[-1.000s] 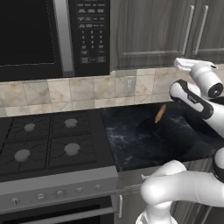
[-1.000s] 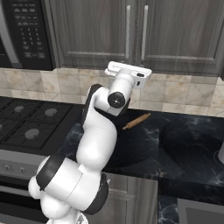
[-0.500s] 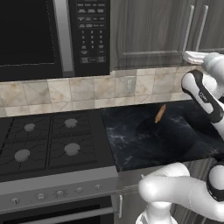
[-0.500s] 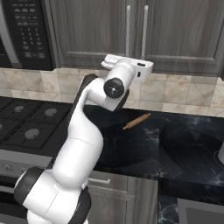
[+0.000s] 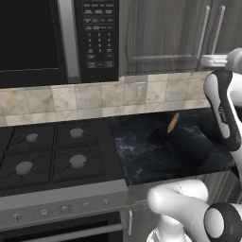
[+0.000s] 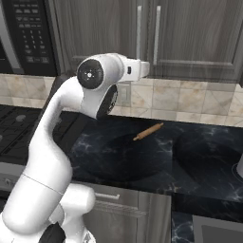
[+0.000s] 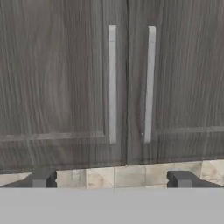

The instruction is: Close all open cabinet doors.

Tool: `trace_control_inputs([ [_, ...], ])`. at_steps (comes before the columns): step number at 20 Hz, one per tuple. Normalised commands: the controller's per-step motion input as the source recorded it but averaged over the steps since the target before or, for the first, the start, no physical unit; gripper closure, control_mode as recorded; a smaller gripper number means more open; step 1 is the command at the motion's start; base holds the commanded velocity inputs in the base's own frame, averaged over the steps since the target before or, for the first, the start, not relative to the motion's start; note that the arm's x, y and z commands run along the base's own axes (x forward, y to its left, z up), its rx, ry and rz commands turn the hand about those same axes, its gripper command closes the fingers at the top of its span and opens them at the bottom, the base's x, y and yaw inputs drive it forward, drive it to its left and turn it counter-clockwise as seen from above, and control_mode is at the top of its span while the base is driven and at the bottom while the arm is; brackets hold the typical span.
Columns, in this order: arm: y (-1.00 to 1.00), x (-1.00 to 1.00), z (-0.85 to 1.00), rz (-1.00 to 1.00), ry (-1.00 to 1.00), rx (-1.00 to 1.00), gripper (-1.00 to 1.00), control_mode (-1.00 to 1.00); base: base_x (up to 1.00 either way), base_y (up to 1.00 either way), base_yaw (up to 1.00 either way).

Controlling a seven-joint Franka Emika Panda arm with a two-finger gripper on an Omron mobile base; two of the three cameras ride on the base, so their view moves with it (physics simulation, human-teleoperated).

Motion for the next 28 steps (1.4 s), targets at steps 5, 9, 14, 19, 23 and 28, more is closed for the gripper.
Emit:
trace_control_inputs([
  [5,0.46,-0.96,0.11,0.00,0.29,-0.06,-1.00,-1.00,0.00,0.00,0.00],
  [9,0.50,-0.97,0.00,0.00,0.27,-0.09,-1.00,-1.00,0.00,0.00,0.00],
  [14,0.61,-0.93,-0.03,0.00,0.26,-0.11,-1.00,-1.00,0.00,0.00,0.00],
  [19,0.50,-0.93,-0.17,0.00,0.18,-0.11,-1.00,-1.00,0.00,0.00,0.00],
  [23,0.45,-0.73,-0.31,-0.02,0.10,-0.01,-1.00,-1.00,0.00,0.00,0.00],
  [28,0.28,-0.64,-0.24,-0.10,0.06,0.09,-1.00,-1.00,0.00,0.00,0.00],
])
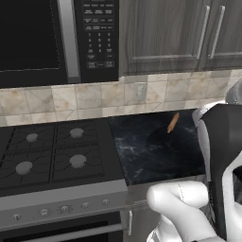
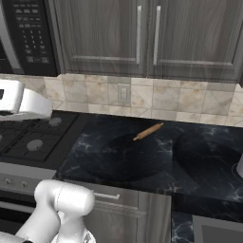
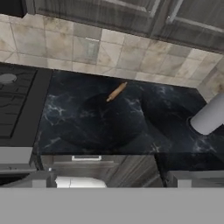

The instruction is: Close all open cabinet doors.

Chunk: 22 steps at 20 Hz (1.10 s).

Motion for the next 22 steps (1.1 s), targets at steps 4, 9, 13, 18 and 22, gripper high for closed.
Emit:
trace_control_inputs([
  [4,0.11,-0.53,-0.32,-0.11,0.01,0.18,-1.00,-1.00,0.00,0.00,0.00],
  [9,-0.04,-0.19,-0.05,-0.04,0.01,0.20,-1.00,-1.00,0.00,0.00,0.00],
  [13,-0.15,-0.03,0.00,0.00,0.00,0.19,-1.00,-1.00,0.00,0.00,0.00],
  [18,-0.01,0.00,-0.03,0.00,0.00,0.06,-1.00,-1.00,0.00,0.00,0.00],
  [22,0.00,0.00,-0.15,0.00,0.00,0.01,-1.00,-1.00,0.00,0.00,0.00],
])
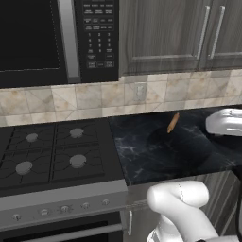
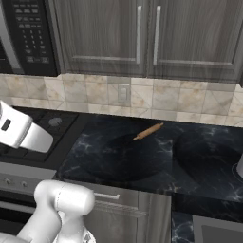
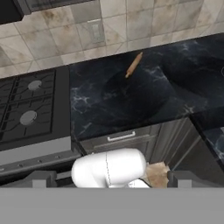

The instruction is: Close all open cabinet doors.

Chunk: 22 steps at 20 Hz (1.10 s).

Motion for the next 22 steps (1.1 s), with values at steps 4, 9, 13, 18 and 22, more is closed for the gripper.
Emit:
trace_control_inputs([
  [4,0.03,-0.01,-0.10,0.00,0.00,0.00,-1.00,-1.00,0.00,0.00,0.00],
  [9,0.03,-0.03,-0.10,0.00,0.05,0.00,-1.00,-1.00,0.00,0.00,0.00],
  [13,0.02,0.00,-0.06,0.00,0.11,-0.04,-1.00,-1.00,0.00,0.00,0.00],
  [18,0.00,0.00,-0.01,0.04,0.13,-0.04,-1.00,-1.00,0.00,0.00,0.00],
  [22,0.00,0.00,0.00,0.01,0.08,0.00,-1.00,-1.00,0.00,0.00,0.00],
])
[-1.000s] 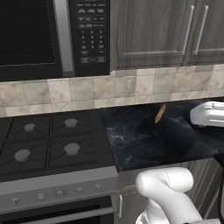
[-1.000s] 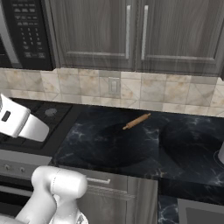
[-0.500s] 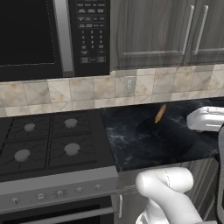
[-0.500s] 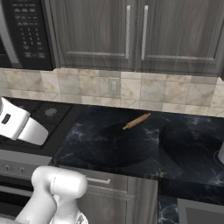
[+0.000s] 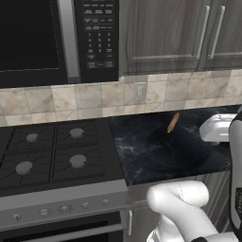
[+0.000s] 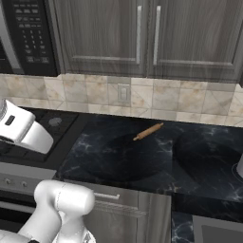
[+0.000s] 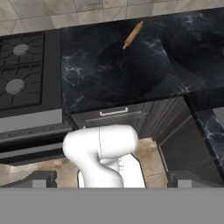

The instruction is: Close all open cabinet doors.

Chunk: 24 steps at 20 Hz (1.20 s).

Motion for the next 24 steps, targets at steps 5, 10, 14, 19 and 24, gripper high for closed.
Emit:
trace_control_inputs([
  [5,0.00,-0.12,-0.01,0.00,0.03,0.00,-1.00,-1.00,0.00,0.00,0.00],
  [10,0.06,-0.14,-0.01,0.00,0.00,0.00,-1.00,1.00,-0.13,0.06,0.00],
  [14,0.00,0.00,0.00,0.00,0.00,0.00,-1.00,1.00,-0.40,0.24,0.00],
  [19,0.00,0.00,0.00,0.00,0.00,0.00,-1.00,1.00,-0.51,0.53,0.04],
  [24,0.00,0.00,0.00,0.00,0.00,0.00,-1.00,1.00,-0.13,0.77,0.25],
])
